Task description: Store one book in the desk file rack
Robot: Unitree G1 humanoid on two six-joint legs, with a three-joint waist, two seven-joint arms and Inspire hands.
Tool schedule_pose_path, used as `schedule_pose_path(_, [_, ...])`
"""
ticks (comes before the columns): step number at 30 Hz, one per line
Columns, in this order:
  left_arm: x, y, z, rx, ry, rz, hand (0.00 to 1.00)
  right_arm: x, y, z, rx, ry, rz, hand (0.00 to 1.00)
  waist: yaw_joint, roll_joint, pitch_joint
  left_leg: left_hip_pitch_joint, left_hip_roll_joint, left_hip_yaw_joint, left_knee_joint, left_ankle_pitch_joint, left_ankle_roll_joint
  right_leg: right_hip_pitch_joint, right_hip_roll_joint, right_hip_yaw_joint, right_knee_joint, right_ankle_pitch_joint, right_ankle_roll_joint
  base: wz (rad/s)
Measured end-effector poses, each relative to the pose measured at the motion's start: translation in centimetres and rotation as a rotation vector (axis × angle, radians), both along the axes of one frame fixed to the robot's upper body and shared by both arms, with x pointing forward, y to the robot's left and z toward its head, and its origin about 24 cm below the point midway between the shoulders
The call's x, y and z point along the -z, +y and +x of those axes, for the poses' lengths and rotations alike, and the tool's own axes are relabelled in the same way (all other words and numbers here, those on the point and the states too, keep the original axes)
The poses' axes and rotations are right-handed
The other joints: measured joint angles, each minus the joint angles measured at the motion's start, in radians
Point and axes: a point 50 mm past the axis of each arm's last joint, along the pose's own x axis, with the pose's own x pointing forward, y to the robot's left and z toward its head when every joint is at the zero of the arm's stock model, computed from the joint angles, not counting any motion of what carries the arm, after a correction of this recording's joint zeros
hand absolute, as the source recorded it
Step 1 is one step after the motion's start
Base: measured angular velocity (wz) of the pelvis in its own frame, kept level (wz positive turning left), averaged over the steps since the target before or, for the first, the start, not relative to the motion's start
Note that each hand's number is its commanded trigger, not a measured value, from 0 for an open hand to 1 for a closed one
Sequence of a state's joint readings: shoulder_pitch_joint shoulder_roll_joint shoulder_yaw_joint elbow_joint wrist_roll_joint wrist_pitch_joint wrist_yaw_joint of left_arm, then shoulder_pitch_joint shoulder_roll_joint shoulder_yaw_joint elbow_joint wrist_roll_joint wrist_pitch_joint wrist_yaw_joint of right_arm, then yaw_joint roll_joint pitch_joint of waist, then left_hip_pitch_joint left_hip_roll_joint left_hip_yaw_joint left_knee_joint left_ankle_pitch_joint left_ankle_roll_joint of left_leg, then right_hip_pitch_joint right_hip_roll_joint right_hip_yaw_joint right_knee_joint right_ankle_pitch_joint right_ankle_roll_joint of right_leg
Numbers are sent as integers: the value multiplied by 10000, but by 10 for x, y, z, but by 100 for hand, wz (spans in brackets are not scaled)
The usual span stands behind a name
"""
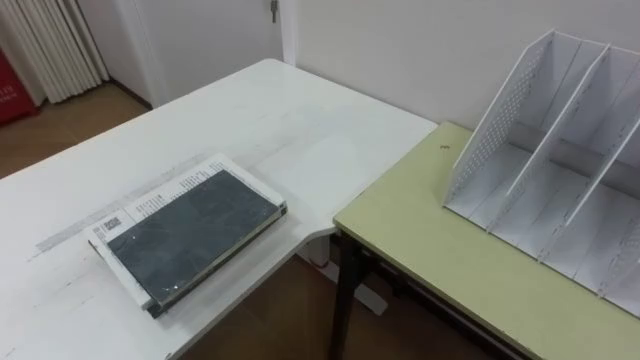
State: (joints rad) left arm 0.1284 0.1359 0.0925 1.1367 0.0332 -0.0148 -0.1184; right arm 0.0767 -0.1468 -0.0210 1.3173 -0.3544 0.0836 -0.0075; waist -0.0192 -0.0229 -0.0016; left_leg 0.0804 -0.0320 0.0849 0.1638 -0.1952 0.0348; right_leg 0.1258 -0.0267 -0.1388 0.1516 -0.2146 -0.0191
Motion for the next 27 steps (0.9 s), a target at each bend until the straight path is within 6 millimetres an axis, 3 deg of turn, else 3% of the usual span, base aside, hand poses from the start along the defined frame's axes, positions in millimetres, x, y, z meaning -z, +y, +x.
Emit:
schedule_pose_path(17, [0,2,-7,-136,37,297,0,1,0,-13,455,223,40,0,-19,-35,13,25,14,-60,9,0,1,-17,-15,-5,18,-60,-6,0])
schedule_pose_path(27, [0,0,-1,69,-126,257,0,1,0,-9,404,144,58,0,-21,-49,6,22,5,-38,-9,-1,1,-53,-16,34,24,-61,-6,0])
